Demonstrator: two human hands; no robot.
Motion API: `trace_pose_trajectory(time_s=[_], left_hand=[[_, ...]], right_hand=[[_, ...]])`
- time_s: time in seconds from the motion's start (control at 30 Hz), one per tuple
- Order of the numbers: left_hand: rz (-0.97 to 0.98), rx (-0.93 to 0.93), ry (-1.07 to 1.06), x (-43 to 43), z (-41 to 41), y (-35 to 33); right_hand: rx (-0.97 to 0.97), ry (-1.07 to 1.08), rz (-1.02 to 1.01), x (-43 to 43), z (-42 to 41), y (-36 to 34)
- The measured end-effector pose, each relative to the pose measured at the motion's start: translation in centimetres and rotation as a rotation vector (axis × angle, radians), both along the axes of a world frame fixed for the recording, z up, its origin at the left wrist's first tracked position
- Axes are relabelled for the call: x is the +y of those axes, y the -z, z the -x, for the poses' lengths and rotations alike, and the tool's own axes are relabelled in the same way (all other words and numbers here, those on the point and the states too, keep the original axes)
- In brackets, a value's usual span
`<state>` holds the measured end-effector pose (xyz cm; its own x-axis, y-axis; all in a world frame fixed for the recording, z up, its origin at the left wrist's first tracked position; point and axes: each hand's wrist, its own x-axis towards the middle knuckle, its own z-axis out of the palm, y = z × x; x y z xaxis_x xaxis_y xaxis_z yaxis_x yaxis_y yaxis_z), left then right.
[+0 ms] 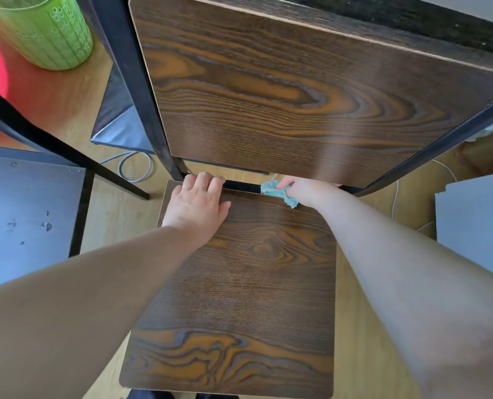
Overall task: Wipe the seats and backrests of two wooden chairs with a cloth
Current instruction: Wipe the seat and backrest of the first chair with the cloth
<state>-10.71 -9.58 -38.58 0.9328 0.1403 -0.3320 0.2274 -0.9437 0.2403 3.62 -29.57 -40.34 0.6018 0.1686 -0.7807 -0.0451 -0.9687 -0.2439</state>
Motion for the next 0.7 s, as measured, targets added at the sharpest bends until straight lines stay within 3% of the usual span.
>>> trace_pose_trajectory(time_s=[0.5, 0.7], left_hand=[[-0.019, 0.037, -0.058, 4.0, 3.0, 0.9], [-0.018, 0.024, -0.094, 6.3, 4.5, 0.8]], right_hand=[[0.055, -0.198, -0.128, 11.0, 2.6, 0.3], [-0.089, -0.309, -0.185, 15.3, 4.3, -0.4]])
